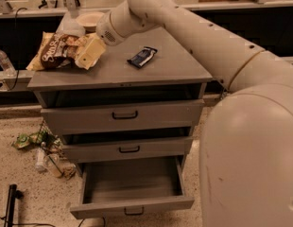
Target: Place brown chip bag into bottom drawer
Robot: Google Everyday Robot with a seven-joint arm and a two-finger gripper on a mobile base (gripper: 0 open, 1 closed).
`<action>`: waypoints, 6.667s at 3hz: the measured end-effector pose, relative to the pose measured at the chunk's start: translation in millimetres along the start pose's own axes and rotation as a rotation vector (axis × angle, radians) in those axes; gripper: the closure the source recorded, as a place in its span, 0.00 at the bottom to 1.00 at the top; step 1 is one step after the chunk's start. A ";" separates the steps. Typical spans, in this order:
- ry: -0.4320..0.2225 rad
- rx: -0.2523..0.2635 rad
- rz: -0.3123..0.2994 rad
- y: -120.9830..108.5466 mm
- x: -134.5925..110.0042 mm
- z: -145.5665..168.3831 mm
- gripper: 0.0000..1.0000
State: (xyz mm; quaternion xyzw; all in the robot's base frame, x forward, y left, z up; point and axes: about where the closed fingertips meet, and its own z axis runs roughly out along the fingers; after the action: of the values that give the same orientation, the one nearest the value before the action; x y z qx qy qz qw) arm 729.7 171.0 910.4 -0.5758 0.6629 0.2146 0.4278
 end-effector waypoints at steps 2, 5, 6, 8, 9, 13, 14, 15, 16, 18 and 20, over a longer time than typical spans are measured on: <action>-0.019 -0.006 -0.010 -15.2 -10.0 49.8 0.00; -0.016 -0.117 -0.034 2.6 -5.9 88.8 0.67; -0.025 -0.171 0.006 14.5 2.8 67.5 0.98; -0.031 -0.319 0.098 86.9 19.6 0.5 1.00; -0.013 -0.354 0.128 116.8 21.1 -27.4 1.00; 0.221 -0.207 0.126 217.2 134.8 -50.4 1.00; 0.229 -0.174 0.100 208.7 139.4 -47.0 1.00; 0.209 -0.216 0.125 214.4 146.7 -34.5 1.00; 0.204 -0.228 0.145 225.8 165.4 -23.5 1.00; 0.223 -0.136 0.164 259.3 241.6 23.3 1.00; 0.239 -0.125 0.156 272.2 275.0 46.9 1.00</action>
Offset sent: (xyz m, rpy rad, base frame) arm 0.0446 0.0573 -0.0218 0.0216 -0.0116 0.0264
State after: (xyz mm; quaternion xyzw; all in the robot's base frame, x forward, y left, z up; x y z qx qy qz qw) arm 494.9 114.7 604.4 -0.5697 0.7370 0.2179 0.2911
